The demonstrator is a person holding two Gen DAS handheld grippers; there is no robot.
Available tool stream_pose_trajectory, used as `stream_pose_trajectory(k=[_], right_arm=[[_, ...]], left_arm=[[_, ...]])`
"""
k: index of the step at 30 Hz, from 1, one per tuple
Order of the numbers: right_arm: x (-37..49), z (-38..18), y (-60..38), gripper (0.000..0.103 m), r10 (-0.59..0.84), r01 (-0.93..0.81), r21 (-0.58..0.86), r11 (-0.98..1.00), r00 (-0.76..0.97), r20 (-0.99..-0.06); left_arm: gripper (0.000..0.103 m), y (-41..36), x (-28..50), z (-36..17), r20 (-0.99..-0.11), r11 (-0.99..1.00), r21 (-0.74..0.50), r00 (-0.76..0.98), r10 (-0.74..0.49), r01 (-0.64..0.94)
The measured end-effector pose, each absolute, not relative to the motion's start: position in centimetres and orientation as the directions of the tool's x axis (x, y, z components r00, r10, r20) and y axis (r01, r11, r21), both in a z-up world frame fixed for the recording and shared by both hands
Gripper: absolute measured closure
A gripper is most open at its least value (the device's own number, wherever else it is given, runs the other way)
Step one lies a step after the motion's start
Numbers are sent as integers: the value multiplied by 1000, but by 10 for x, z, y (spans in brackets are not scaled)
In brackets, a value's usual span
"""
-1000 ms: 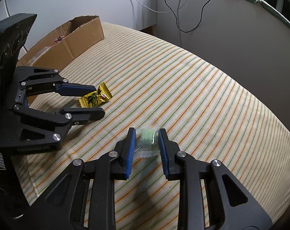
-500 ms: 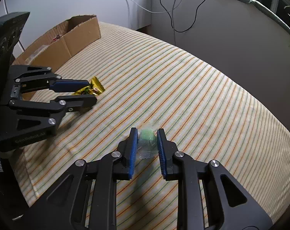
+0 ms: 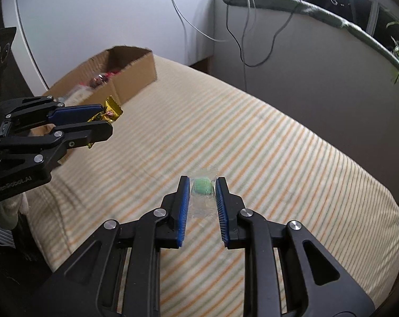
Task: Organize snacks
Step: 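Carry the yellow and green candies over the box with both grippers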
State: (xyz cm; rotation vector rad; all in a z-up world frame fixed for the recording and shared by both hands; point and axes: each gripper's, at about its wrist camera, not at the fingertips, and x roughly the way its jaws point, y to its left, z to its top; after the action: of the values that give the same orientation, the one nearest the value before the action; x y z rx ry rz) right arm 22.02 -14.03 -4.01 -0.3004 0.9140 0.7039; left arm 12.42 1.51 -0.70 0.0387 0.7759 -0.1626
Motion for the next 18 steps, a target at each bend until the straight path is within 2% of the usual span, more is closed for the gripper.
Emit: stream_pose_trajectory(k=[18], right_arm=[[196,6,-39,82,525,-758,54,650,396,-753]], left_arm=[[80,85,85,21,-621,999,-33,783,-33,16]])
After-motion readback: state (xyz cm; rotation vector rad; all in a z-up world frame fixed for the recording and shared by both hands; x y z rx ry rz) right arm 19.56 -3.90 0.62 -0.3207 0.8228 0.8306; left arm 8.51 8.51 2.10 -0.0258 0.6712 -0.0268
